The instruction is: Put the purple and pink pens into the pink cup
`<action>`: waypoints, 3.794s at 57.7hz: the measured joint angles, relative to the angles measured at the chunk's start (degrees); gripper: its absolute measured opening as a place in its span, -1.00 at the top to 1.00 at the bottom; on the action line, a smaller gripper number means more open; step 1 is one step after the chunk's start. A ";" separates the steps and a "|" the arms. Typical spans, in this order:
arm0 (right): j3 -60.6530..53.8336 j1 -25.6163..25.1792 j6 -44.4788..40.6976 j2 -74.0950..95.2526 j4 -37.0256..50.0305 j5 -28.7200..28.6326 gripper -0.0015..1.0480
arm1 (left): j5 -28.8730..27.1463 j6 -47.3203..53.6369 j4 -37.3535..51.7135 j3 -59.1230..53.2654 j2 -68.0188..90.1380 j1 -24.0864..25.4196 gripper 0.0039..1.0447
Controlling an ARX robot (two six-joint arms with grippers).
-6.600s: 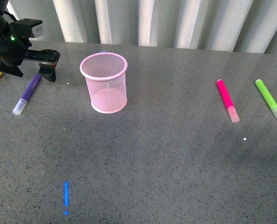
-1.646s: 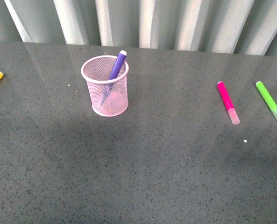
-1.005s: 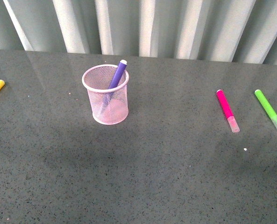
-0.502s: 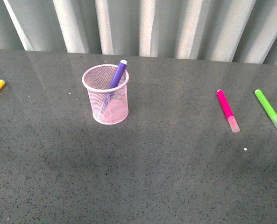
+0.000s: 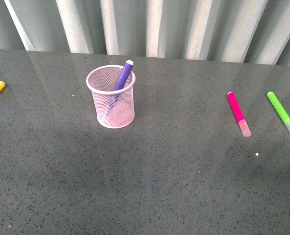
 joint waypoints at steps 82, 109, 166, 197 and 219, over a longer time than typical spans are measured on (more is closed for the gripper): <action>51.43 -2.27 9.05 100.24 -0.48 -2.69 -0.87 | 0.02 0.13 -0.15 0.00 -0.04 0.00 -0.88; 67.10 3.96 11.78 112.76 -5.01 0.33 -0.87 | 0.02 0.13 -0.15 0.00 -0.04 0.00 -0.88; 76.85 7.41 14.08 126.62 -6.82 2.49 -0.87 | 0.02 0.13 -0.15 0.00 -0.04 0.00 -0.88; 81.42 6.97 14.75 132.04 -7.45 1.44 -0.87 | 0.02 0.13 -0.15 -0.02 -0.04 0.00 -0.88; 84.26 7.82 14.91 134.40 -7.93 1.66 -0.86 | 0.02 0.13 -0.15 0.00 -0.04 0.00 -0.88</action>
